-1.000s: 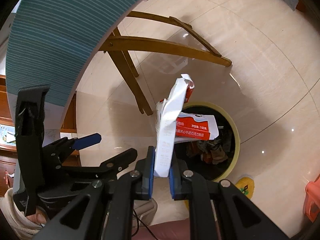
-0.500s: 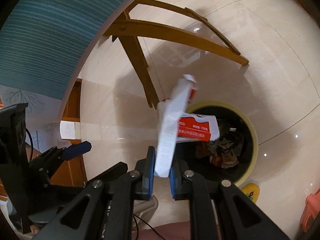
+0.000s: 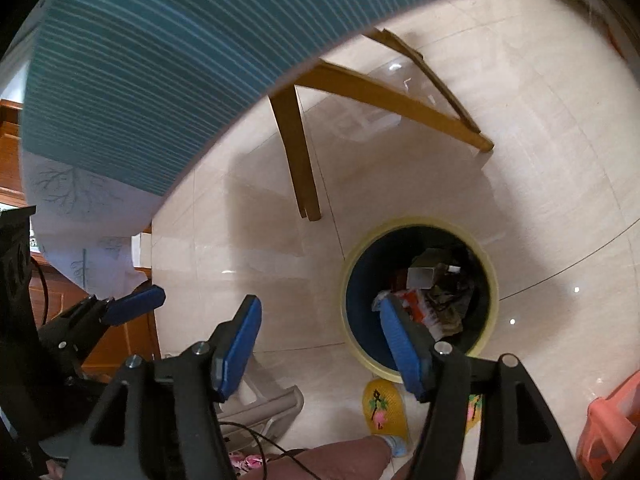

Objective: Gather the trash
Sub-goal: 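Open both tools to drop the box and carton into the bin, then raise both tools back toward the table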

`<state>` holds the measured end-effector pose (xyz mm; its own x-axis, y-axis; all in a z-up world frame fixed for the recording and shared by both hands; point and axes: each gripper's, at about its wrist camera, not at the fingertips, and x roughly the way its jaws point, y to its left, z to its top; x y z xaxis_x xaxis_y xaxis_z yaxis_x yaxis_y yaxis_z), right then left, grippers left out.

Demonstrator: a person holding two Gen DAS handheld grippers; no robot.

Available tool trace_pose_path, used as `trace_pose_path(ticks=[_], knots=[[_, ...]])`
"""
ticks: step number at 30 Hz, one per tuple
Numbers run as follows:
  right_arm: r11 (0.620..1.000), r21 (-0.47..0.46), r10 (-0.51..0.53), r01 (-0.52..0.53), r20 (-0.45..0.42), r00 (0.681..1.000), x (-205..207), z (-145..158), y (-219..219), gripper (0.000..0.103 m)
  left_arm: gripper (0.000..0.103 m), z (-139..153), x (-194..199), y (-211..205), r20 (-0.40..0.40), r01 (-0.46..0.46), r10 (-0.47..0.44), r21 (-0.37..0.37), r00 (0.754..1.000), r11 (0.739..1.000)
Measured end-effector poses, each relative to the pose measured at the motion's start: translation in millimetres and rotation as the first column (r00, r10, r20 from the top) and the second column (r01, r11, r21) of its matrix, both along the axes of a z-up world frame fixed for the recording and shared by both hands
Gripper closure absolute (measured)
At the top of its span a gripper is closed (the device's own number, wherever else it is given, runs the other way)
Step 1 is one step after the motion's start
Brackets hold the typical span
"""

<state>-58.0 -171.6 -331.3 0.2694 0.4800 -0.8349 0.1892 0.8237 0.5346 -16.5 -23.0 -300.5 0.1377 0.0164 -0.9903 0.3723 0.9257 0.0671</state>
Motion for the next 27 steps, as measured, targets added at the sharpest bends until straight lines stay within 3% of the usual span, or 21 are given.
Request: trace_pose_path(ticks=[7, 18, 22, 27], knots=[[0.997, -0.069, 0.03, -0.027, 0.044, 0.999, -6, 58, -3, 0.04, 0.015, 55, -15, 2, 0.014, 0.013, -0.013, -0.017, 1.0, 1.0], [0.991, -0.105, 0.103, -0.088, 0.151, 0.983, -4, 173, -13, 0.04, 0.015, 184, -15, -2, 0.139, -0.006, 0.012, -0.042, 0.99, 0.999], [0.991, -0.083, 0.123, -0.106, 0.237, 0.964, 5, 225, -22, 0.039, 0.015, 235, -13, -6, 0.238, -0.01, 0.021, -0.045, 0.971, 0.999], [0.983, -0.118, 0.172, -0.138, 0.362, 0.916, 21, 282, -29, 0.038, 0.015, 291, -3, -5, 0.367, -0.048, 0.062, -0.05, 0.928, 0.998]])
